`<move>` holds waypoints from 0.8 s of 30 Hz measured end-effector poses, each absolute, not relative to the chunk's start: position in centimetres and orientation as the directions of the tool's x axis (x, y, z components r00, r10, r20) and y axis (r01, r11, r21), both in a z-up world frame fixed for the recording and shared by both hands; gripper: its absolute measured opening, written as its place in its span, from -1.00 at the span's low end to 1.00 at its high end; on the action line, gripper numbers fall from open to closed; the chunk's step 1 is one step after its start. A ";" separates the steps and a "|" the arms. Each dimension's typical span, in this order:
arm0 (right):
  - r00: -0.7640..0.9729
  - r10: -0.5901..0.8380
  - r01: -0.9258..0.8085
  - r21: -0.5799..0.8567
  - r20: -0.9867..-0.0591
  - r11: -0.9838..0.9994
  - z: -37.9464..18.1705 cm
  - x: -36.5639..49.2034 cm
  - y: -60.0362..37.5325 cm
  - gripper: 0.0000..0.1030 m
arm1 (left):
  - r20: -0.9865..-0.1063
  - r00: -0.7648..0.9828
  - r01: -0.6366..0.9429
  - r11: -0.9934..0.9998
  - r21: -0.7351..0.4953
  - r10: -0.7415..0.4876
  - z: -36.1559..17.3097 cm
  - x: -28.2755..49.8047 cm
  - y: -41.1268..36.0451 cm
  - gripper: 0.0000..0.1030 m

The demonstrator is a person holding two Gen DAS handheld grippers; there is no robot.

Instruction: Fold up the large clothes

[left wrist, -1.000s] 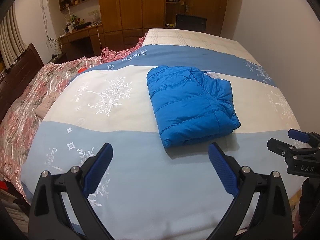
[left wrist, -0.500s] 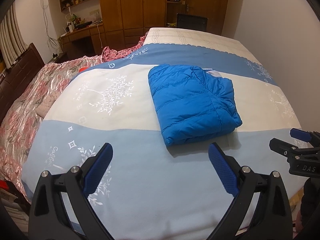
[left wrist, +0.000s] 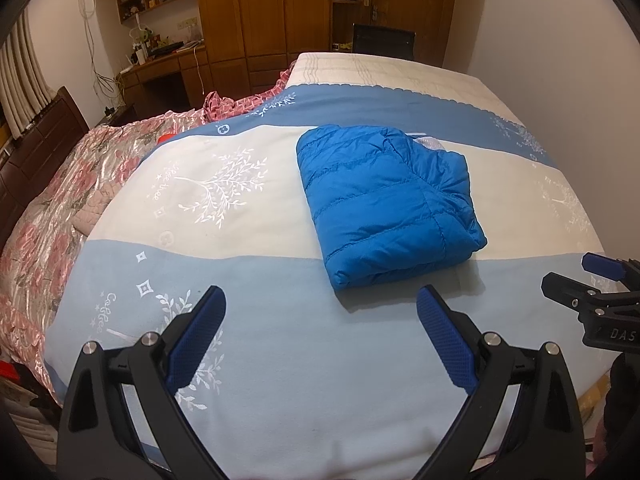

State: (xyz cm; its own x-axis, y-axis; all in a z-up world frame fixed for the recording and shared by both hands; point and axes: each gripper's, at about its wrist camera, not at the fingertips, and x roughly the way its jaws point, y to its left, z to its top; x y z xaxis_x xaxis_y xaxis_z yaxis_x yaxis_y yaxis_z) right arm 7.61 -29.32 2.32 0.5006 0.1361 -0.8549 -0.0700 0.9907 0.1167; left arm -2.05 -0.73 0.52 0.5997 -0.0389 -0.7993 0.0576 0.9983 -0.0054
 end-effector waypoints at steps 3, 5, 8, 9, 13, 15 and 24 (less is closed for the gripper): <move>0.498 0.139 -0.070 0.120 -0.856 0.990 2.3 7.7 -29.3 0.92 | -0.800 0.598 0.061 0.998 -0.004 -0.040 0.4 -2.0 -0.5 0.86; 0.498 0.137 -0.069 0.119 -0.856 0.991 2.3 7.6 -29.3 0.92 | -0.804 0.593 0.065 0.998 -0.006 -0.043 0.3 -1.9 -0.2 0.86; 0.497 0.139 -0.070 0.120 -0.856 0.990 2.3 7.7 -29.2 0.92 | -0.807 0.589 0.071 0.997 -0.005 -0.046 0.1 -1.9 0.1 0.86; 0.497 0.139 -0.071 0.119 -0.856 0.990 2.2 7.7 -29.2 0.92 | -0.807 0.589 0.073 0.997 -0.004 -0.046 0.1 -1.9 0.2 0.86; 0.496 0.140 -0.071 0.120 -0.857 0.990 2.2 7.7 -29.2 0.92 | -0.808 0.586 0.074 0.997 -0.010 -0.051 0.1 -1.7 0.4 0.86; 0.495 0.140 -0.072 0.120 -0.857 0.990 2.1 7.8 -29.2 0.92 | -0.808 0.586 0.078 0.997 -0.013 -0.057 0.0 -1.6 0.5 0.86; 0.494 0.142 -0.070 0.123 -0.858 0.990 2.1 7.9 -29.3 0.92 | -0.809 0.585 0.087 0.996 -0.006 -0.056 0.1 -1.5 0.6 0.86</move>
State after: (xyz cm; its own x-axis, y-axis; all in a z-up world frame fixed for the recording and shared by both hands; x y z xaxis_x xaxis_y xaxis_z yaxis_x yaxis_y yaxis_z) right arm 7.86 -29.25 2.06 0.4943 0.1417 -0.8576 -0.0700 0.9899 0.1232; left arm -1.53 0.57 0.06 0.5846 -0.0560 -0.8094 0.0865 0.9962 -0.0064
